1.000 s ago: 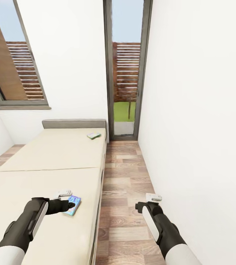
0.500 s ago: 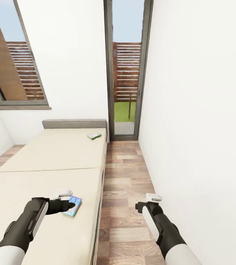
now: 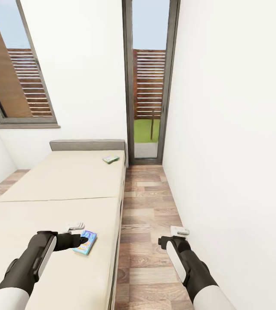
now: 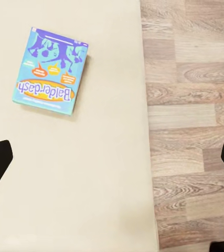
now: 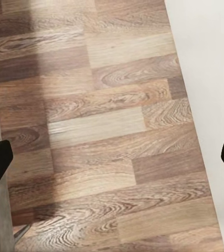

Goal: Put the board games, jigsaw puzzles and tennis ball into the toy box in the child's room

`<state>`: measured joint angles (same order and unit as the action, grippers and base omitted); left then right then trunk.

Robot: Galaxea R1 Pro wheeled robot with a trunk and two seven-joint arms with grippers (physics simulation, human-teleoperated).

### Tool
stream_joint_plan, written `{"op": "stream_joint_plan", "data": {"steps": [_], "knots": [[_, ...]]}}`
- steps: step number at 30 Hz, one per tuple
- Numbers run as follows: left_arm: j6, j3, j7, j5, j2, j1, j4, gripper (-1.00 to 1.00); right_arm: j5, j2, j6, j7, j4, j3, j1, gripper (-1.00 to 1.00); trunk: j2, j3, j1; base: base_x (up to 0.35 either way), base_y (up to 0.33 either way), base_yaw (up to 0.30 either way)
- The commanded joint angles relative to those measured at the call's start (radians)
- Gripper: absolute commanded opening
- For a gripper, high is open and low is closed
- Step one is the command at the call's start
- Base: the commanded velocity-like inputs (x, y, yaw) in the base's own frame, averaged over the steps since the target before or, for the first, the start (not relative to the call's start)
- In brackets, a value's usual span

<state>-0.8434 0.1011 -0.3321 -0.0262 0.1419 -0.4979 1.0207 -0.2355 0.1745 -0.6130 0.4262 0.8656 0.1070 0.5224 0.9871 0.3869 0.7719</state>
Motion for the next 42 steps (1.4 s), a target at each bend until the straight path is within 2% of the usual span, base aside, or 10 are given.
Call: {"op": "stream_joint_plan", "data": {"steps": [1, 26, 42], "knots": [[-0.005, 0.002, -0.005, -0.003, 0.000, -0.001, 0.001, 1.00, -0.010, 0.000, -0.002, 0.009, 0.001, 0.002, 0.001, 1.00, 0.001, 0.001, 0.000, 0.001, 0.001, 0.000], [-0.005, 0.001, -0.007, -0.003, -0.001, 0.000, 0.001, 1.00, -0.010, 0.000, -0.002, 0.009, 0.001, 0.002, 0.001, 1.00, 0.001, 0.001, 0.000, 0.042, 0.019, 0.000], [-0.005, -0.001, -0.006, -0.003, -0.001, -0.001, 0.001, 1.00, -0.010, 0.000, -0.002, 0.009, 0.001, 0.003, 0.001, 1.00, 0.001, 0.001, 0.000, 0.033, 0.097, 0.000]]}}
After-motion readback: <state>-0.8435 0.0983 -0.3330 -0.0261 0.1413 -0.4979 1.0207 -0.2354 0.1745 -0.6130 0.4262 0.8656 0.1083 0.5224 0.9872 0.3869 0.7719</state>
